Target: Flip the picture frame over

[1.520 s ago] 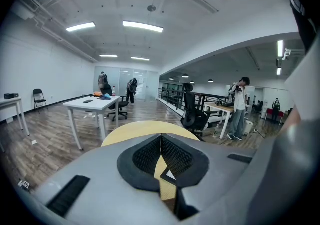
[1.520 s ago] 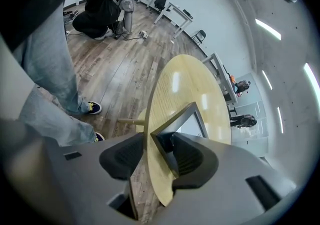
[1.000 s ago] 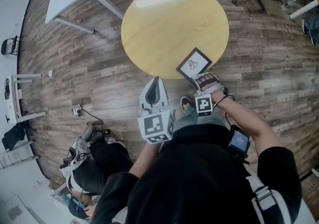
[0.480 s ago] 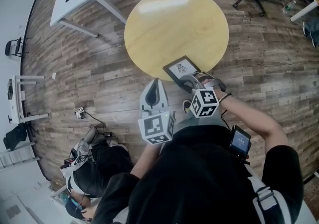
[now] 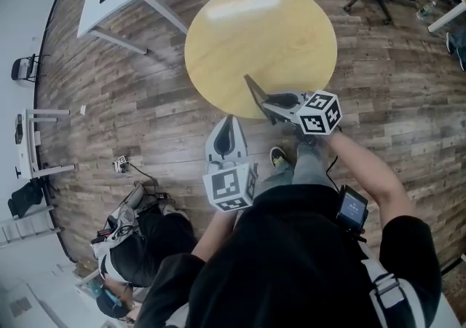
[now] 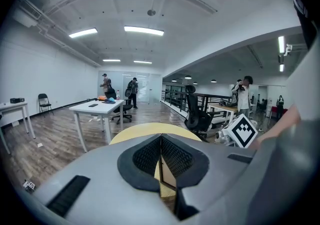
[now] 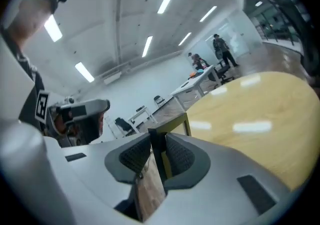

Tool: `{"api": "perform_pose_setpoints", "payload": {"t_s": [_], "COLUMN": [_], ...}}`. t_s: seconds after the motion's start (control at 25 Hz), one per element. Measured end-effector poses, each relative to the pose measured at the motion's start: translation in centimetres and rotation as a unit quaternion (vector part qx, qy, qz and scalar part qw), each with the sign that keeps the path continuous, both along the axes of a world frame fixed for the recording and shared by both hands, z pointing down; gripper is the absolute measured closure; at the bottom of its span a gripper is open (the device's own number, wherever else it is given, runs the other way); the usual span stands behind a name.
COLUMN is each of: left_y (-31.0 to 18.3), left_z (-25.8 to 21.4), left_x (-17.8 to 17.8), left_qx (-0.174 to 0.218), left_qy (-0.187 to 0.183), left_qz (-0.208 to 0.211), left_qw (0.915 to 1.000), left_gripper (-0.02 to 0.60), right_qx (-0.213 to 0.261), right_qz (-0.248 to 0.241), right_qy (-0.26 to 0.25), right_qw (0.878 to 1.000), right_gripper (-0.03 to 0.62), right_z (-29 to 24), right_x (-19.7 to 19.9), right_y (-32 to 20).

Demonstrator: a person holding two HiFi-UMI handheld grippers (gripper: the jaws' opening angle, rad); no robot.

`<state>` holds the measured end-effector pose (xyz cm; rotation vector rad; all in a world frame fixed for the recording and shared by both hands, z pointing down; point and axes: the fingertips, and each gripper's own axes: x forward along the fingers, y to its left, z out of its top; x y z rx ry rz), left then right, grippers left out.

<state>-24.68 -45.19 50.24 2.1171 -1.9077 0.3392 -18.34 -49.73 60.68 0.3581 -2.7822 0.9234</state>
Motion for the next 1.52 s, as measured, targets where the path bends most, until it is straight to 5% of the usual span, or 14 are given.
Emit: {"api": "perform_pose_setpoints", "payload": {"t_s": [0.2, 0.36, 0.8, 1.04, 1.32, 1.52], "left_y": [-0.2, -0.4, -2.0, -2.4, -2.2, -2.3], "left_z": [-0.1, 0.1, 0.2, 0.3, 0.8, 1.2], "left_x": [0.3, 0.4, 1.1, 1.7, 1.7, 1.9], "left_qx": [-0.001, -0.003, -0.007, -0.007, -0.013, -0.019], "left_qy": [-0.004, -0.009, -0.023, -0.023, -0.024, -0.026], "left_qz": [0.008, 0.010, 0.021, 0.023, 0.020, 0.023], "left_qw": [1.0000, 0.9999, 0.9995, 0.9994, 0.9994, 0.9992], "left_gripper": [0.558, 0.558, 0.558, 0.558, 0.558, 0.560], "right_qx": [-0.123, -0.177, -0.232, -0.222, -0.207, -0.099], "right_qz": [0.092, 0.160, 0.275, 0.292, 0.308, 0.282], "right_qy": [-0.084, -0.107, 0.025, 0.117, 0.154, 0.266], "right_qw": [0.985, 0.965, 0.933, 0.923, 0.916, 0.916], "right_gripper": [0.491, 0.497, 0.516, 0.483, 0.467, 0.469], "right_z": [1.0, 2.7, 9.8, 12.2, 13.7, 14.4], "right_x": [3.6, 6.9, 12.5, 13.6, 13.9, 14.3], "right_y": [-3.3, -5.6, -8.8, -9.9, -10.8, -11.5]}}
